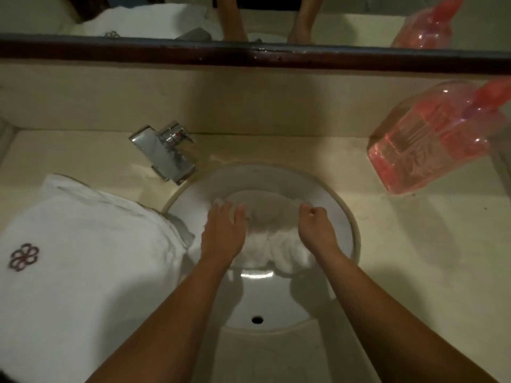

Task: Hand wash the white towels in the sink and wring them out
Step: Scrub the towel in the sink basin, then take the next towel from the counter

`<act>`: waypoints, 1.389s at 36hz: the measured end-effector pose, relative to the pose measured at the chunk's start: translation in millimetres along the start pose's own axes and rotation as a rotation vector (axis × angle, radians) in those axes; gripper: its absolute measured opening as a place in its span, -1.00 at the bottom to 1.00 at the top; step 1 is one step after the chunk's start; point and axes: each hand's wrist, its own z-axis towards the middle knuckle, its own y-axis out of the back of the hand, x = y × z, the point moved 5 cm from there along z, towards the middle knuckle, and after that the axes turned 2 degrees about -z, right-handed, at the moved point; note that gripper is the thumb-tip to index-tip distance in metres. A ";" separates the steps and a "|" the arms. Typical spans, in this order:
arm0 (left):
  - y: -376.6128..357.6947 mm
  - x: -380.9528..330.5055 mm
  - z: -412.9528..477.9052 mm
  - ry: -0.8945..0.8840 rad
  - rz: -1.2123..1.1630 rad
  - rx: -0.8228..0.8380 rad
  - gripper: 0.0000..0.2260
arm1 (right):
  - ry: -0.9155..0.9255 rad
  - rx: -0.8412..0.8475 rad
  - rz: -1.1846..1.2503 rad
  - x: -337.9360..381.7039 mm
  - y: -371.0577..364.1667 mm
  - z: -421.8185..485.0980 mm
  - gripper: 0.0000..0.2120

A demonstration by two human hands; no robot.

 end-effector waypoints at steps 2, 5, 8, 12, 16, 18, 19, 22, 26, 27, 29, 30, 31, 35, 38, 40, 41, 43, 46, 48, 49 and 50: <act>-0.2 -1.1 -7.1 -0.014 -0.061 0.008 -0.56 | 0.055 0.043 -0.014 9.9 -9.5 -4.6 -0.51; 9.0 0.3 -18.8 -0.026 -0.093 -0.039 -0.62 | 0.129 0.140 -0.015 27.1 -27.1 -19.4 -0.58; 30.2 8.7 -25.2 -0.050 -0.100 -0.084 -0.69 | 0.230 0.216 -0.084 49.8 -49.5 -35.5 -0.59; 72.1 21.0 -36.1 -0.020 -0.051 -0.113 -0.72 | 0.364 0.328 -0.217 82.0 -85.5 -63.1 -0.59; 113.2 42.3 -46.4 -0.017 -0.048 -0.230 -0.68 | 0.475 0.397 -0.269 112.9 -114.0 -96.3 -0.65; 130.5 55.0 -50.7 -0.010 -0.047 -0.274 -0.66 | 0.511 0.420 -0.263 125.7 -127.5 -109.7 -0.66; 139.2 60.0 -54.1 -0.008 -0.040 -0.293 -0.68 | 0.526 0.428 -0.261 131.4 -134.6 -115.8 -0.65; 166.3 76.1 -64.1 -0.024 0.022 -0.393 -0.69 | 0.573 0.444 -0.286 148.6 -156.7 -134.2 -0.67; 196.7 107.2 -75.5 -0.037 0.098 -0.539 -0.68 | 0.639 0.472 -0.332 168.9 -186.1 -159.9 -0.73; 202.9 115.9 -78.0 -0.036 0.108 -0.566 -0.65 | 0.658 0.482 -0.336 173.1 -193.1 -166.0 -0.72; 215.5 132.3 -82.1 -0.023 0.130 -0.606 -0.56 | 0.698 0.507 -0.344 182.2 -208.5 -178.2 -0.70; 221.6 140.5 -83.4 -0.016 0.139 -0.624 -0.52 | 0.720 0.515 -0.353 186.7 -217.3 -183.4 -0.68; 228.0 148.2 -84.1 -0.009 0.145 -0.643 -0.50 | 0.740 0.517 -0.364 191.2 -227.2 -187.2 -0.68; 248.8 184.4 -83.9 0.057 0.162 -0.702 -0.50 | 0.797 0.501 -0.415 205.7 -270.2 -201.3 -0.65; 262.2 213.5 -85.7 0.131 0.171 -0.710 -0.42 | 0.840 0.475 -0.455 214.1 -298.7 -209.3 -0.63; 270.2 229.8 -88.8 0.198 0.196 -0.699 -0.35 | 0.862 0.474 -0.473 218.5 -314.8 -212.7 -0.63; 273.5 236.7 -91.3 0.234 0.206 -0.698 -0.34 | 0.874 0.476 -0.485 220.3 -322.1 -214.6 -0.62; 276.5 252.0 -96.6 0.319 0.198 -0.699 -0.33 | 0.919 0.470 -0.535 222.6 -334.1 -220.3 -0.60; 278.2 271.2 -102.9 0.430 0.165 -0.683 -0.30 | 0.962 0.392 -0.618 225.6 -341.6 -225.7 -0.51; 279.3 281.3 -104.5 0.485 0.117 -0.658 -0.30 | 0.933 0.335 -0.614 227.8 -341.8 -221.5 -0.46; 280.0 284.9 -104.4 0.499 0.091 -0.646 -0.33 | 0.919 0.308 -0.617 228.9 -342.1 -217.2 -0.43; 280.1 287.5 -103.4 0.503 0.069 -0.632 -0.36 | 0.905 0.285 -0.629 230.2 -341.8 -213.0 -0.41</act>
